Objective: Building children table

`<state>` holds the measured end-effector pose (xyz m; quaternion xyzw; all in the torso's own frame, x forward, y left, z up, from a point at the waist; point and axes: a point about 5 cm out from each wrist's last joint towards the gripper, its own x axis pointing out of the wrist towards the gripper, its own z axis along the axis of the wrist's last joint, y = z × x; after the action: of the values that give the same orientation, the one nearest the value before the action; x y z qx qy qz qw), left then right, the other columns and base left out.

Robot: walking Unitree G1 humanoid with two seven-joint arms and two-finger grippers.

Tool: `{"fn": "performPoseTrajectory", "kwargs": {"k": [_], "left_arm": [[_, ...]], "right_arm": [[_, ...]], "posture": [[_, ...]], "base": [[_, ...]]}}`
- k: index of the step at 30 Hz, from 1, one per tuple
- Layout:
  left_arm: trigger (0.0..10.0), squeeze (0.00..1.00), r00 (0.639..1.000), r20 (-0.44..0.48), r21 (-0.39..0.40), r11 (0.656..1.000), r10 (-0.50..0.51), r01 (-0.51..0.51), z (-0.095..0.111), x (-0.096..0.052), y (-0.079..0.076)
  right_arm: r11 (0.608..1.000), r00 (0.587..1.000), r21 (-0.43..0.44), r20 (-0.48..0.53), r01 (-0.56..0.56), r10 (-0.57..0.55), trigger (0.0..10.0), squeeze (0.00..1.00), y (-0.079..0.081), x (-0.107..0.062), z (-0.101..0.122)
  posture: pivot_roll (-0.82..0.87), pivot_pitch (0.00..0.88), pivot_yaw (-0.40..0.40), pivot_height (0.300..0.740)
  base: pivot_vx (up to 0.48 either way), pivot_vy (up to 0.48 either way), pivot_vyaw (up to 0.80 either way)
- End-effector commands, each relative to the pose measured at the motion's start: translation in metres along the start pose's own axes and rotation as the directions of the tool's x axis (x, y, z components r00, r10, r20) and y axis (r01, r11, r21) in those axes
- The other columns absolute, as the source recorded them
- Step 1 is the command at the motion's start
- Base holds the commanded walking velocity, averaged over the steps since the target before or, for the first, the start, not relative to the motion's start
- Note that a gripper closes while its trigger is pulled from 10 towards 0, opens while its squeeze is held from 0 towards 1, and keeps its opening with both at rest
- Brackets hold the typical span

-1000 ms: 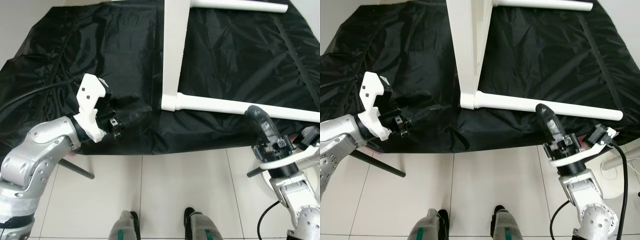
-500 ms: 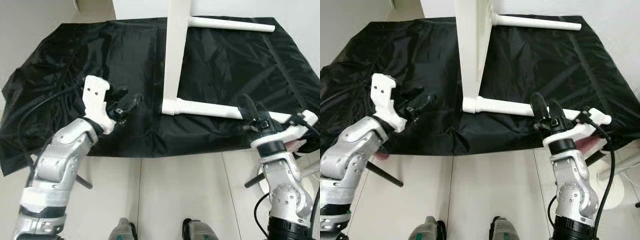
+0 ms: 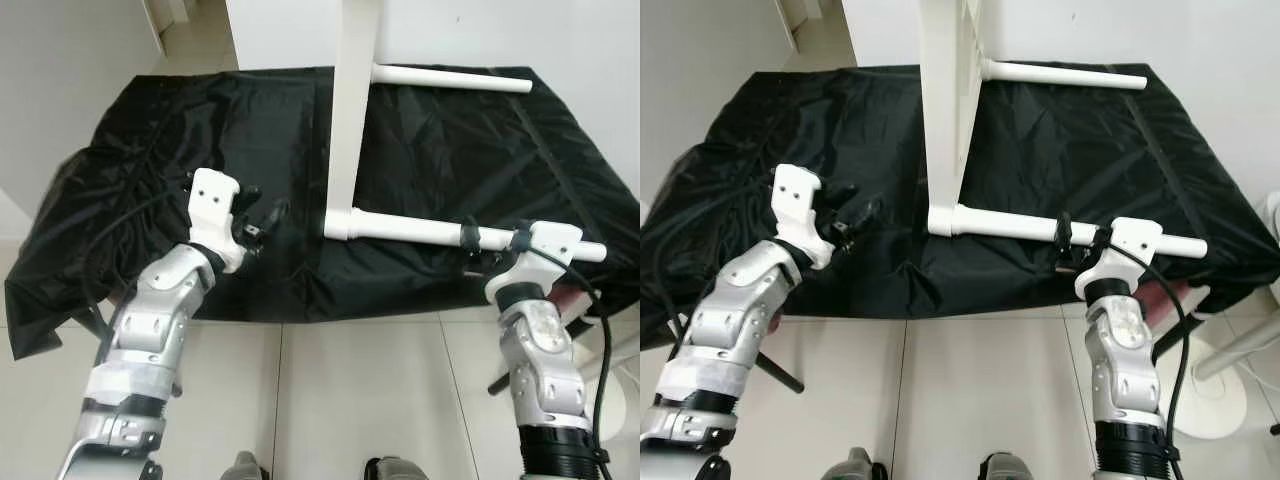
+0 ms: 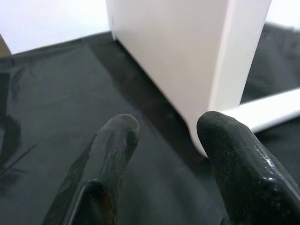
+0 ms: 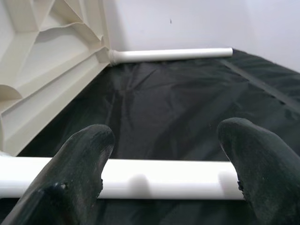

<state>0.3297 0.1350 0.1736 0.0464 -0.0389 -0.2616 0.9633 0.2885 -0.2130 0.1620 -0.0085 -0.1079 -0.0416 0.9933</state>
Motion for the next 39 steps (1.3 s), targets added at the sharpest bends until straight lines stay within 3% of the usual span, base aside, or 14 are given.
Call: {"fn": "performPoseTrajectory", "kwargs": {"k": [1,4,8,16,23,24,31,32,36,39], "left_arm": [[10.0,0.0,0.953,-0.061,0.026,0.955,0.297,-0.296,-0.012,0.0,0.013],[10.0,0.0,0.957,-0.083,-0.021,0.96,0.277,-0.28,-0.018,0.003,0.012],[10.0,0.0,0.966,-0.08,-0.018,0.969,0.245,-0.247,-0.02,0.006,0.01],[10.0,0.0,0.973,-0.022,0.049,0.972,0.231,-0.23,-0.018,0.005,0.006],[10.0,0.0,0.964,0.044,-0.042,0.964,0.264,-0.262,-0.01,0.005,0.008],[10.0,1.0,0.964,0.052,-0.059,0.965,0.26,-0.257,-0.01,0.005,0.008],[10.0,1.0,0.964,0.055,-0.029,0.966,0.259,-0.258,-0.011,0.004,0.009],[10.0,0.0,0.962,0.045,-0.014,0.963,0.27,-0.269,-0.012,0.002,0.009],[10.0,0.0,0.96,0.066,0.039,0.96,0.273,-0.276,-0.009,-0.004,0.003],[10.0,0.0,0.96,0.066,0.037,0.961,0.273,-0.276,-0.01,-0.005,0.0]], "right_arm": [[1.0,1.0,-0.023,-0.003,-0.006,0.006,10.0,0.0,0.006,0.002,-0.004],[0.995,1.0,-0.101,-0.014,-0.026,0.025,10.0,0.0,0.012,0.007,-0.009],[0.979,1.0,-0.2,-0.009,-0.027,0.025,10.0,0.0,0.015,0.016,-0.012],[0.985,0.999,-0.165,0.025,-0.042,0.047,10.0,0.0,0.022,0.017,-0.007],[0.996,1.0,-0.092,0.014,0.021,-0.02,10.0,0.02,0.02,0.012,-0.012],[0.997,0.999,-0.06,0.021,0.037,-0.036,10.0,1.0,0.019,0.012,-0.01],[0.994,0.995,-0.079,0.069,0.078,-0.073,10.0,1.0,0.014,0.01,-0.004],[0.993,0.995,-0.09,0.077,0.076,-0.069,10.0,0.0,0.012,0.007,-0.002],[0.993,0.994,-0.077,0.074,0.086,-0.081,10.0,0.0,0.011,-0.001,-0.003],[0.994,0.995,-0.071,0.071,0.08,-0.075,10.0,0.0,0.013,-0.003,-0.005]], "posture": [[-0.08,0.017,0.094,0.74],[-0.09,0.021,0.116,0.74],[-0.09,0.037,0.1,0.74],[-0.09,0.057,0.047,0.74],[-0.08,0.069,0.013,0.74],[-0.09,0.074,0.015,0.74],[-0.09,0.08,0.032,0.74],[-0.09,0.079,0.043,0.74],[-0.09,0.074,0.046,0.74],[-0.08,0.069,0.046,0.74]], "base": [[0.0,0.0,0.0],[0.0,0.0,0.0],[0.0,0.0,0.0],[0.0,0.0,0.0],[0.0,0.0,0.0],[0.0,0.0,0.0],[0.0,0.0,0.0],[0.0,0.0,0.0],[0.0,0.0,0.0],[0.0,0.0,0.0]]}}
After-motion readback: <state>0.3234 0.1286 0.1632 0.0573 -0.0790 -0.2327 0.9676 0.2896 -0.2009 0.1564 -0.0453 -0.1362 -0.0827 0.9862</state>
